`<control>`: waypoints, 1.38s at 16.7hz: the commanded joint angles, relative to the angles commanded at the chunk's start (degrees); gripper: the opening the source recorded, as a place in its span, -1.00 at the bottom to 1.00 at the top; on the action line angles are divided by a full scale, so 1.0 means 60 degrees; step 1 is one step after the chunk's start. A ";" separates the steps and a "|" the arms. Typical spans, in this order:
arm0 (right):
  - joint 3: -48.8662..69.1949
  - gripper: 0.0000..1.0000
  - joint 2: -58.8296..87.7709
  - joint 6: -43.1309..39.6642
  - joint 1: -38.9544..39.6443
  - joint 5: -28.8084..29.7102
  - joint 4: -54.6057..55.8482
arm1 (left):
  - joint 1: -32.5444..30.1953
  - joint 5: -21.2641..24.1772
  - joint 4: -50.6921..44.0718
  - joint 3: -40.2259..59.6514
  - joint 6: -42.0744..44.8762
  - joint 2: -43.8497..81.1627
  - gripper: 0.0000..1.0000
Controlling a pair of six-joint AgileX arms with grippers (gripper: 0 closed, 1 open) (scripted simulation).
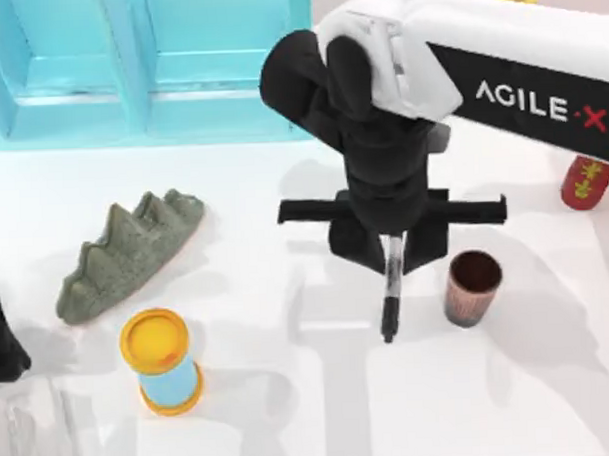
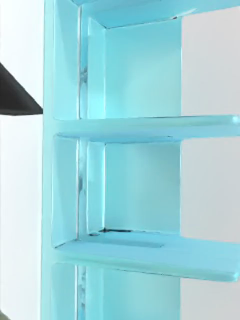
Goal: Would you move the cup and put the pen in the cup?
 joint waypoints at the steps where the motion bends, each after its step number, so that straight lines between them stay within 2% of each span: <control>1: -0.0231 -1.00 0.0002 -0.0171 0.0054 0.0192 0.0309 | 0.0000 0.0000 0.0000 0.0000 0.0000 0.0000 1.00; 4: -0.1028 -1.00 -0.0168 -0.0875 0.0287 0.0982 0.1779 | 0.0000 0.0000 0.0000 0.0000 0.0000 0.0000 1.00; 8: -0.2349 -1.00 -0.0727 -0.2256 0.0751 0.2471 0.4885 | 0.0000 0.0000 0.0000 0.0000 0.0000 0.0000 1.00; 23: -0.9022 -1.00 -0.3484 -0.9601 0.3058 0.9609 2.0461 | 0.0000 0.0000 0.0000 0.0000 0.0000 0.0000 1.00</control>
